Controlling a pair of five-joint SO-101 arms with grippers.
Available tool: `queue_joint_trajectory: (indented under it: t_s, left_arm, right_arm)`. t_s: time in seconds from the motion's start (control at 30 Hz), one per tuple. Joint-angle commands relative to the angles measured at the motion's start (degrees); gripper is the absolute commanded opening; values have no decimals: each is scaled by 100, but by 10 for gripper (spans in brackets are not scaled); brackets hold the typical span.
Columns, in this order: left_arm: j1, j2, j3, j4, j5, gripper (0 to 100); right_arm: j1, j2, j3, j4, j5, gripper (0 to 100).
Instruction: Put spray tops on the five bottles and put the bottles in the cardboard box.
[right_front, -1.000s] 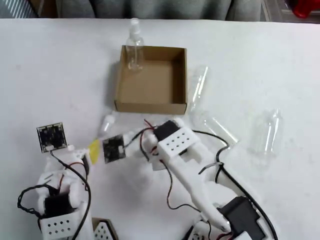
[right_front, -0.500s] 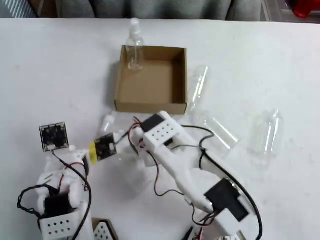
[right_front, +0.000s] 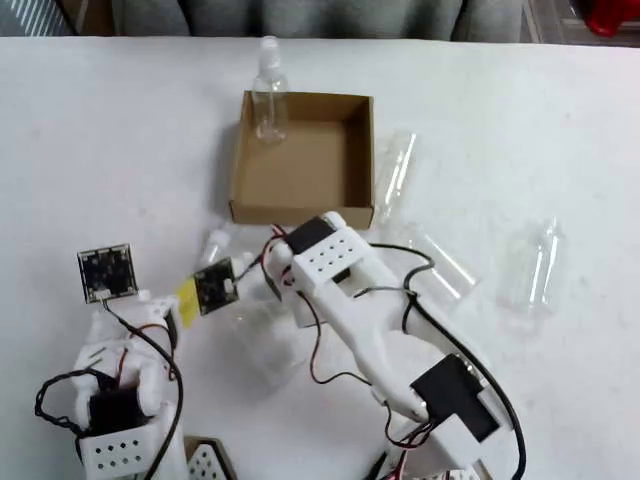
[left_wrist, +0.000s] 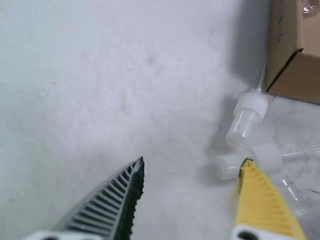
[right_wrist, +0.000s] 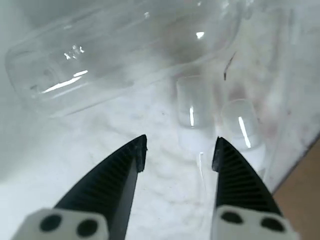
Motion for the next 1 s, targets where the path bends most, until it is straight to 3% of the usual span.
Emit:
queue_joint_trajectory:
  t_s: [0.0, 0.63, 0.7, 0.8, 0.87, 0.97]
  left_arm:
    - [127, -136, -79, -167, -79, 290]
    - [286, -136, -26, -176, -88, 290]
    - [286, -136, -26, -176, -88, 290]
    - [286, -136, -18, -176, -88, 290]
    - [286, -136, -18, -176, -88, 290]
    - [286, -136, -18, -176, -88, 290]
  right_arm:
    - [66, 48, -290, -242, 62, 173]
    - [268, 778, -325, -840, 26, 169]
    - [277, 787, -369, -796, 18, 134]
    - [277, 778, -527, -576, -378, 2]
    - [277, 778, -747, -303, -782, 43]
    - [330, 716, -1116, 268, -1327, 10]
